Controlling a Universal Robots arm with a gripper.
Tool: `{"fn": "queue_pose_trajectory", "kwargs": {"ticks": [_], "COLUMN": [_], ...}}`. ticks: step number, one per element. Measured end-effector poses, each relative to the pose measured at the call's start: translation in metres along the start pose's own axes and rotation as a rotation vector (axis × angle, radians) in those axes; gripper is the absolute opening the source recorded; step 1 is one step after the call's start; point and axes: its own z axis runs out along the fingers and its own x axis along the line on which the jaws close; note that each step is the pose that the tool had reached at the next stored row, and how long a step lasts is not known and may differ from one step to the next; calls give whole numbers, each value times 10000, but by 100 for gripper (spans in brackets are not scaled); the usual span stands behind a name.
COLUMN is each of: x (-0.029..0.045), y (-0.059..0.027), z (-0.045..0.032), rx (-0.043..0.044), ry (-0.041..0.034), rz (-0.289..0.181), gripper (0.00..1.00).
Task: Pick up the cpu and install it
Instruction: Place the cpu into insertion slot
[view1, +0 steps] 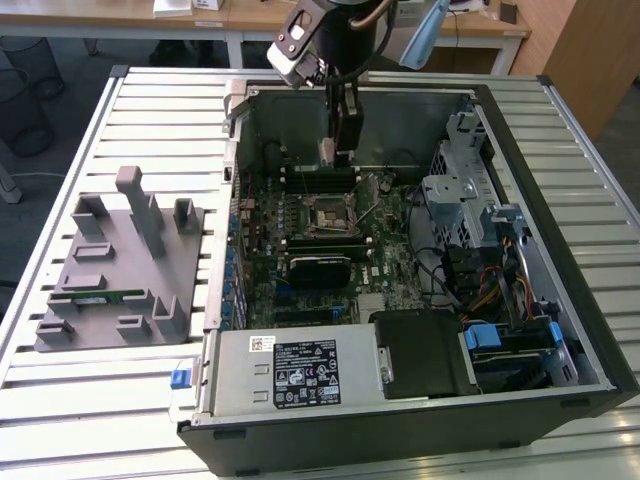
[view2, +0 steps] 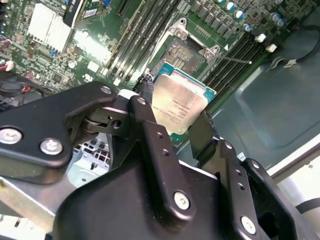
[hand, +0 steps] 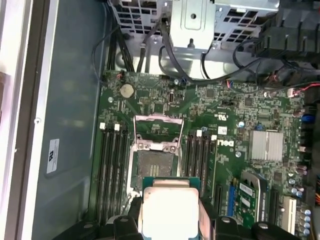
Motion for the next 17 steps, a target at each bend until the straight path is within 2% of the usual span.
{"fn": "queue_pose_trajectory", "kwargs": {"ticks": [12, 17], "x": [46, 78], "y": [-3, 13], "z": [219, 310], "rx": [4, 35], "ry": [0, 3], "rz": [-1, 0], "gripper": [53, 53]}}
